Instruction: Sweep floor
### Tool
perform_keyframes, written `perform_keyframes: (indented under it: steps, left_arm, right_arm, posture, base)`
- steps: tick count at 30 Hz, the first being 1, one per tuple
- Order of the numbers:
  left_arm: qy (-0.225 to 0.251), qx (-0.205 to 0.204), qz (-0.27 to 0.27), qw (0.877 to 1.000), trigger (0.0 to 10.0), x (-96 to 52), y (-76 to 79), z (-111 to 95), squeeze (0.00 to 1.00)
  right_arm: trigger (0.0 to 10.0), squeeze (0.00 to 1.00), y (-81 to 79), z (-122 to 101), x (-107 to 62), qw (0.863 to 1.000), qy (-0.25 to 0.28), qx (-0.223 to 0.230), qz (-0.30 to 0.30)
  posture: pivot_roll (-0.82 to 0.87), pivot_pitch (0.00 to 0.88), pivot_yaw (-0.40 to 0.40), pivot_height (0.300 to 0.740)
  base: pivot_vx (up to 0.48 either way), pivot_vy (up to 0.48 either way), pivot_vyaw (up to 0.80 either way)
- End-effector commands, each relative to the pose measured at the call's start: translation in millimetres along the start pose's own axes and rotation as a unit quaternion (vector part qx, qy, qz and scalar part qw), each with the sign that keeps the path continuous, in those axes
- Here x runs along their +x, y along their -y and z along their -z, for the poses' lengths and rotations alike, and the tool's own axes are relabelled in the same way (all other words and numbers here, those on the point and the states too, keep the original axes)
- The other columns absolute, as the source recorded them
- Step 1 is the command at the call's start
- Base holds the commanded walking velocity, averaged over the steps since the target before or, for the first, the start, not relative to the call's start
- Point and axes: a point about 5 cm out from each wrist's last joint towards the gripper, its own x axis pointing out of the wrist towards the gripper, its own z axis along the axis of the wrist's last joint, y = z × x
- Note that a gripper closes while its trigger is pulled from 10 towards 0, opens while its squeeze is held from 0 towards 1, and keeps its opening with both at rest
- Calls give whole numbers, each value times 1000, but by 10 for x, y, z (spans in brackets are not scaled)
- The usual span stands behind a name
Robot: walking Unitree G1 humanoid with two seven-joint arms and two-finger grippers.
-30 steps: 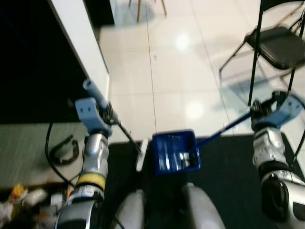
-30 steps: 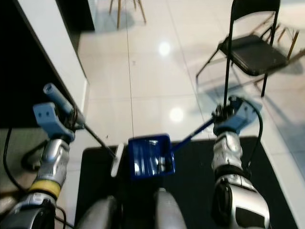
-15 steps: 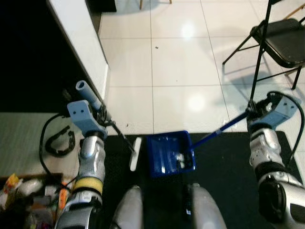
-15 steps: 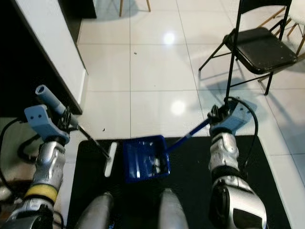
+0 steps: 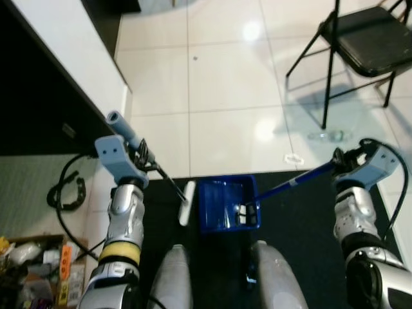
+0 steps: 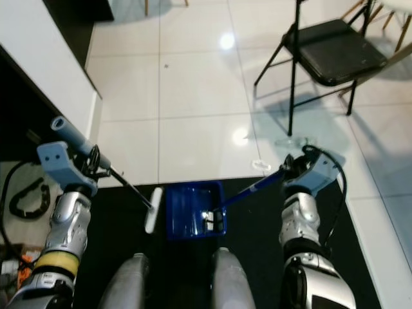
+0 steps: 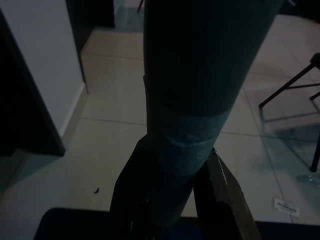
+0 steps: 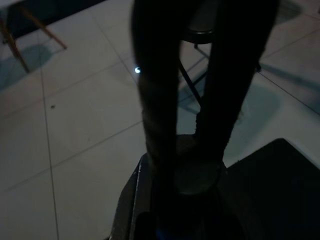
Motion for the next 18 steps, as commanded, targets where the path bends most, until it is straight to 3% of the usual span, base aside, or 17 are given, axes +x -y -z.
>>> perform_keyframes:
  steps: [1,18]
  left_arm:
    - [-16,-3,-11,1000,10000,-89,-76,72,0]
    - [-27,-2,-8,1000,10000,-131,-76,79,0]
  right_arm:
    - [10000,0,-11,-2,-16,1000,8,7,1]
    - [10000,0,4,61,-91,1000,5,9,4]
  posture:
    - [15,225,31,740]
    - [17,241,39,740]
  base:
    - [0,-480,0]
    - [0,-480,0]
